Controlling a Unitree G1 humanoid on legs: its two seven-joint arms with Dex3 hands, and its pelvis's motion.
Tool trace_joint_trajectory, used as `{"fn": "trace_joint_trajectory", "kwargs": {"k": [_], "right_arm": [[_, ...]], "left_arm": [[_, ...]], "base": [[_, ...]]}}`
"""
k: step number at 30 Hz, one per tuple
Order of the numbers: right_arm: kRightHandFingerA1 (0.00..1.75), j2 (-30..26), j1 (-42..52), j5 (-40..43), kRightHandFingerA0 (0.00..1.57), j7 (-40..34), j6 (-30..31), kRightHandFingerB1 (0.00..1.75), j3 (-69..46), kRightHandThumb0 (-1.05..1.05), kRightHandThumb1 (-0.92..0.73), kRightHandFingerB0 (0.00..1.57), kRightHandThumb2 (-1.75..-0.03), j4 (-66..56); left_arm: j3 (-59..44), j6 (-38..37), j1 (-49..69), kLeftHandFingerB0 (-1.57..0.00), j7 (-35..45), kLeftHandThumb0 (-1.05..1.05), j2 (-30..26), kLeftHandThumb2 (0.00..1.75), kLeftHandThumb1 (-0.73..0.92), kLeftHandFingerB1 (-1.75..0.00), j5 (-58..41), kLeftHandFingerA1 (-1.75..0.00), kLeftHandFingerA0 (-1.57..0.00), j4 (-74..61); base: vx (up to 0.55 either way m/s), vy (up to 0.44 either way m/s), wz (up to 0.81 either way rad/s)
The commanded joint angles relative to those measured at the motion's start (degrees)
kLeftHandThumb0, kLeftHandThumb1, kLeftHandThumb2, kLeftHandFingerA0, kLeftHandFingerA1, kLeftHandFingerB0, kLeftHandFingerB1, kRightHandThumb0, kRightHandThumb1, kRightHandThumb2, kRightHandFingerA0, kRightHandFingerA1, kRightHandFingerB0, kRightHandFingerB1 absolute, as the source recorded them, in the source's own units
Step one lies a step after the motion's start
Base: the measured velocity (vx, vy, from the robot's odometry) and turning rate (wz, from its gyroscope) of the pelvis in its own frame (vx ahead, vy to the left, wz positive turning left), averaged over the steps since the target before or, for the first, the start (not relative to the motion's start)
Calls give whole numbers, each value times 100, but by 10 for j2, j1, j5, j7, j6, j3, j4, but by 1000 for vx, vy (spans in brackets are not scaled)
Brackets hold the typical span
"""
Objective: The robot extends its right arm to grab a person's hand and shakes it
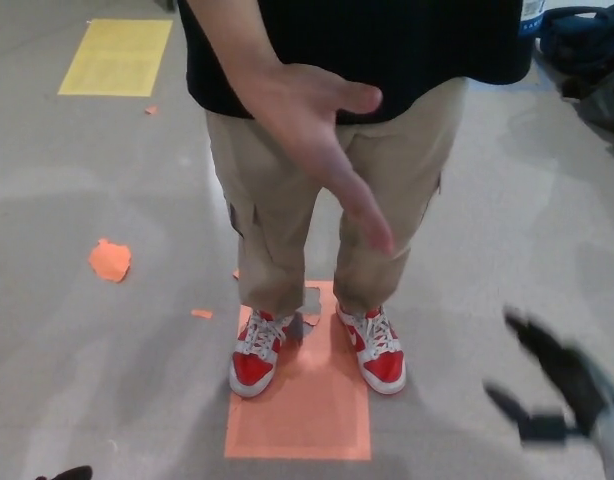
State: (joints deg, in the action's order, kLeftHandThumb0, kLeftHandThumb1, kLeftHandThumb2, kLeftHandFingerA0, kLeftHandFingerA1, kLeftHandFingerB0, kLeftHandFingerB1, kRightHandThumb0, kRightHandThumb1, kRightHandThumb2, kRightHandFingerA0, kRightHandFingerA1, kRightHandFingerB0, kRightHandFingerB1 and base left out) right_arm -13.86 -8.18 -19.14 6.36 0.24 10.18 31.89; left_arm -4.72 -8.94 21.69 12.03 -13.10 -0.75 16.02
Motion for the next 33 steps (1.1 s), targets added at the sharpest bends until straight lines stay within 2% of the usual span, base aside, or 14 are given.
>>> {"fn": "trace_joint_trajectory", "kwargs": {"k": [1, 3, 6, 7, 11, 15, 18, 19, 22, 23, 24, 26, 27, 33], "right_arm": [[7, -5, 49, 40, 0, 20, -70, 2, -12, -91, -74, 0, -101, 43], [8, 3, 94, 71, 0, 39, -62, 0, -31, -97, -73, 0, -99, 45], [30, 12, 133, 78, 11, 48, 2, 1, -37, -92, -71, 0, -97, -19], [21, 16, 159, 93, 1, 63, 18, 8, -41, -85, -70, 0, -98, -50], [17, 10, 235, 126, 0, 108, 55, 10, -52, -83, -72, 0, -101, -130], [7, 19, 202, 157, 0, 125, 94, 0, -74, -92, -72, 0, -95, -138], [7, 26, 173, 163, 0, 126, 88, 0, -83, -94, -73, 0, -97, -117], [19, 26, 169, 155, 0, 121, 82, 11, -79, -85, -71, 0, -102, -111], [12, 21, 171, 137, 0, 116, 89, 6, -65, -87, -74, 0, -101, -113], [8, 16, 166, 127, 0, 112, 88, 0, -60, -76, -86, 0, -67, -112], [14, 14, 161, 125, 0, 110, 87, 7, -59, -89, -75, 0, -103, -109], [18, 11, 158, 126, 0, 110, 82, 11, -59, -84, -72, 0, -103, -105], [10, 12, 150, 132, 0, 111, 80, 0, -63, -81, -69, 0, -92, -99], [14, 7, 118, 135, 0, 109, 74, 8, -73, -85, -72, 0, -100, -86]], "left_arm": [[-1, -8, 3, 0, -4, -30, -4, 118, 68, -48, 6, -48, 0, 9], [0, -14, 6, 0, -6, -30, -2, 117, 68, -48, 7, -48, 0, 13], [-2, -17, 1, 0, -9, -31, -1, 117, 67, -48, 7, -48, 0, 24], [-2, -19, 0, 0, -8, -30, -2, 118, 68, -48, 7, -47, 0, 28], [-3, -15, -6, 0, -6, -31, -3, 117, 68, -48, 4, -47, 0, 26], [-6, -3, -33, 0, -10, -31, -4, 118, 68, -48, 2, -48, 0, 26], [-8, 6, -52, 0, -10, -30, -5, 118, 68, -48, 1, -48, 0, 27], [-10, 7, -53, 0, -9, -32, -7, 117, 66, -48, 0, -48, 0, 26], [-13, -4, -51, 0, -5, -32, -7, 117, 67, -48, -3, -48, 0, 33], [-11, -1, -56, 0, -9, -31, -5, 117, 67, -48, 0, -48, 0, 33], [-10, 4, -61, 0, -11, -31, -5, 117, 67, -47, 2, -48, 0, 33], [-9, 6, -65, 0, -11, -31, -4, 117, 68, -47, 4, -47, 0, 36], [-8, 6, -76, 0, -11, -31, -6, 117, 67, -48, 4, -47, 0, 40], [-6, 12, -110, 0, -17, -31, -5, 117, 67, -48, 9, -47, 0, 46]], "base": [[0, 0, 0], [0, 0, 0], [0, 0, 0], [0, 0, 0], [0, 0, 0], [0, 0, 0], [0, 0, 0], [0, 0, 0], [0, 0, 0], [0, 0, 0], [0, 0, 0], [0, 0, 0], [0, 0, 0], [0, 0, 0]]}}
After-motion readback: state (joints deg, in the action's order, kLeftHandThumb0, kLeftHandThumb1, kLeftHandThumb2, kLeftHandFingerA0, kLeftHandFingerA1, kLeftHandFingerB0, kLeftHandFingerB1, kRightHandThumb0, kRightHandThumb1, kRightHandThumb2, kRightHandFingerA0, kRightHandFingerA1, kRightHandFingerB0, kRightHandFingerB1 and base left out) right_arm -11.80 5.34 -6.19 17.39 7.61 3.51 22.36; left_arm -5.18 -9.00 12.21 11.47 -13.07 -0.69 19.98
